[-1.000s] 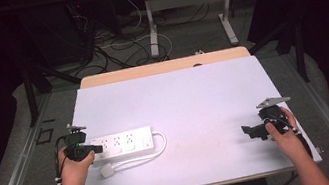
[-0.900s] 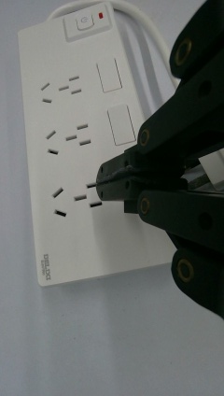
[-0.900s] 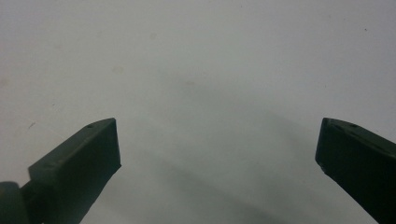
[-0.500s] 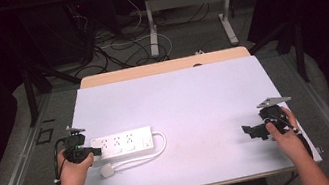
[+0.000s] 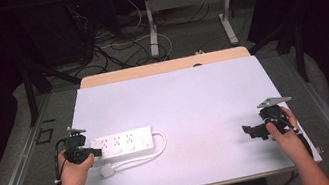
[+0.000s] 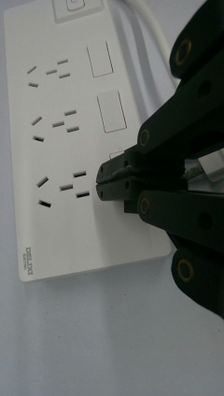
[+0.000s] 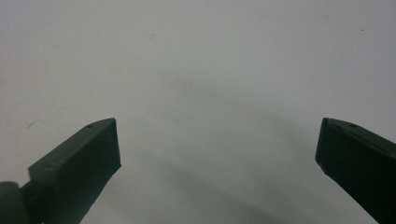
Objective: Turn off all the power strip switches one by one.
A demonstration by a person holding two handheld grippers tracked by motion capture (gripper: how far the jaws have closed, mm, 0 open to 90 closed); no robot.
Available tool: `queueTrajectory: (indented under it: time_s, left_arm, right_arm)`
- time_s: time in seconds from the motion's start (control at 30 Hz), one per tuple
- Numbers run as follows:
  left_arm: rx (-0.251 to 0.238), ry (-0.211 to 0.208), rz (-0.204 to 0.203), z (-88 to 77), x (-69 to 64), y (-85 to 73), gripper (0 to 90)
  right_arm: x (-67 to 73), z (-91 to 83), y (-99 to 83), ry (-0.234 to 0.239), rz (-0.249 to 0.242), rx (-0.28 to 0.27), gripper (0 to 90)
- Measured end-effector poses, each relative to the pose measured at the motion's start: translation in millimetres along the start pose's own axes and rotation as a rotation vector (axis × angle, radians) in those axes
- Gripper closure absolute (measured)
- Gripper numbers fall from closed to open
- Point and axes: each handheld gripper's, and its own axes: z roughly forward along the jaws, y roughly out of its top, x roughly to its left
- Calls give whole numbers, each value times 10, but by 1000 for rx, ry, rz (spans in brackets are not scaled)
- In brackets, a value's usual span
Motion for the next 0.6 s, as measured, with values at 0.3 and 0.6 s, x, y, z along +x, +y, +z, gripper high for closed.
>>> queueTrajectory:
  time_s: [0.3,0.6]
  left_arm:
    - [7,5,8,15,-22,-1,900]
    - [8,36,9,19,-15,-6,900]
  right_arm:
    - [3,2,-1,3,-1,1,0]
    - [5,3,1,3,0,0,0]
